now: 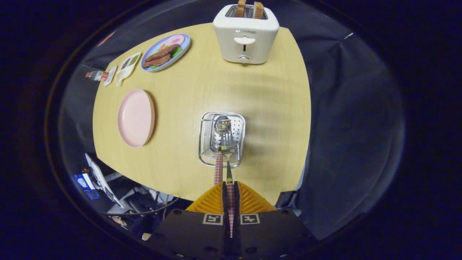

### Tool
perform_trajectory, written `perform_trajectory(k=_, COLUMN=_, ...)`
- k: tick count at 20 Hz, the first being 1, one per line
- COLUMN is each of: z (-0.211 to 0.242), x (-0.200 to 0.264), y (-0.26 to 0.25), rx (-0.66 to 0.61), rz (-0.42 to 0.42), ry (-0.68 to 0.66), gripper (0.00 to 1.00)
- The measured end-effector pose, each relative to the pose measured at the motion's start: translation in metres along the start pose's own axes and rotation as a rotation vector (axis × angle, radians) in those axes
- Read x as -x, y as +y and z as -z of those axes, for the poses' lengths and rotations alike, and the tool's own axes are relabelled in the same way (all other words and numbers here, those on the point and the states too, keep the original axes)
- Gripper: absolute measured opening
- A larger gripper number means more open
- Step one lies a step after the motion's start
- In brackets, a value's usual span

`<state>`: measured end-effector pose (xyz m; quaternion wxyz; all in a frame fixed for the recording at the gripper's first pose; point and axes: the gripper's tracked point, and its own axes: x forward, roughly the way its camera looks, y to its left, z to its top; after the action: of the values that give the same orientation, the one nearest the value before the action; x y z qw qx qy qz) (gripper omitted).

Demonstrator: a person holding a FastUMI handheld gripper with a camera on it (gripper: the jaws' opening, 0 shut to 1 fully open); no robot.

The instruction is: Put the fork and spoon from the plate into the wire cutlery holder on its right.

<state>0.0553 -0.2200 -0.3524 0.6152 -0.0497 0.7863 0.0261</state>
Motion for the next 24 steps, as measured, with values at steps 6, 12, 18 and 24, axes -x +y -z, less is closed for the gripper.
perform_trajectory(k=6, z=-0.013, x=-0.013, y=0.006, rx=0.006, rz=0.013, ry=0.143, gripper=0.02)
perform_trajectory(k=12, z=-0.023, x=-0.018, y=0.010, rx=-0.028, rz=0.016, ry=0.162, gripper=0.06)
perform_trajectory(k=18, z=-0.027, x=-0.020, y=0.009, rx=-0.103, rz=0.016, ry=0.153, gripper=0.09)
perform_trajectory(k=24, z=-0.024, x=-0.010, y=0.012, rx=-0.140, rz=0.017, ry=0.073, gripper=0.10)
